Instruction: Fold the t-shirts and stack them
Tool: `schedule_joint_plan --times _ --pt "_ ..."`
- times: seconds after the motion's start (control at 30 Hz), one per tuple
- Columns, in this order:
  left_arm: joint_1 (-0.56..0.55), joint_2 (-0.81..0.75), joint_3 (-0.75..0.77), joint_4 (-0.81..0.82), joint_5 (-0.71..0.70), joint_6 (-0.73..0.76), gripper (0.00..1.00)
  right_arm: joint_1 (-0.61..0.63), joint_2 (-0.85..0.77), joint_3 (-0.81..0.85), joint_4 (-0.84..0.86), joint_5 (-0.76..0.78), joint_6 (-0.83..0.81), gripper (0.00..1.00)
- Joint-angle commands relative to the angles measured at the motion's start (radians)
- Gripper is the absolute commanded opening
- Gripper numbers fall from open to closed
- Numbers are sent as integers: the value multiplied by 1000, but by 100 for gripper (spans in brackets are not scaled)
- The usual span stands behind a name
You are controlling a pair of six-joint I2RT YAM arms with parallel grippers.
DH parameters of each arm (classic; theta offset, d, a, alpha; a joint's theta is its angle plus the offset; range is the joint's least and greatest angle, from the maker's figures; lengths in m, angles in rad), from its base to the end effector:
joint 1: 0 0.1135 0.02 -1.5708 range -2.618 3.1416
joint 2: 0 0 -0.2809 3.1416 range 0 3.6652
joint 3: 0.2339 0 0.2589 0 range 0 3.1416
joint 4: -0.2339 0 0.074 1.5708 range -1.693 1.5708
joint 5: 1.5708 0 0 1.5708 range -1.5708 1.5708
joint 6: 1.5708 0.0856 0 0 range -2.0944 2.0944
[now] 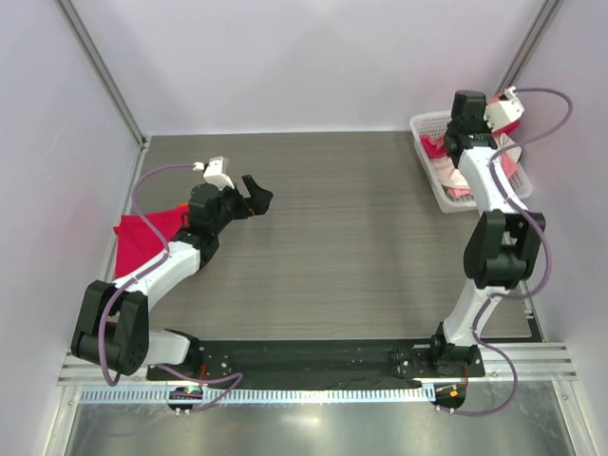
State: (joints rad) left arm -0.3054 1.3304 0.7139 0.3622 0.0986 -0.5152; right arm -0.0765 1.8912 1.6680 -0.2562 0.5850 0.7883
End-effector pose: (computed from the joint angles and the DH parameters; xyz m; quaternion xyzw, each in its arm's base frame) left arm 0.3288 -0.1125 0.2496 -0.0527 0.7889 -0.2795 0.5447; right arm 0.4913 -0.0851 0.3158 0.4789 0.6804 -0.0579 0.5517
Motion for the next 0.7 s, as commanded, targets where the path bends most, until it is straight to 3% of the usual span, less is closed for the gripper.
schedule_joint_plan --times 0.0,0.23,0.67 --pt "5 -10 24 11 1 15 100 32 -237 15 74 95 -12 1" --pt "5 -20 16 15 1 15 100 40 -388 -19 114 -146 -53 1" --pt "5 -20 16 12 3 18 100 20 -452 -33 31 -57 -18 1"
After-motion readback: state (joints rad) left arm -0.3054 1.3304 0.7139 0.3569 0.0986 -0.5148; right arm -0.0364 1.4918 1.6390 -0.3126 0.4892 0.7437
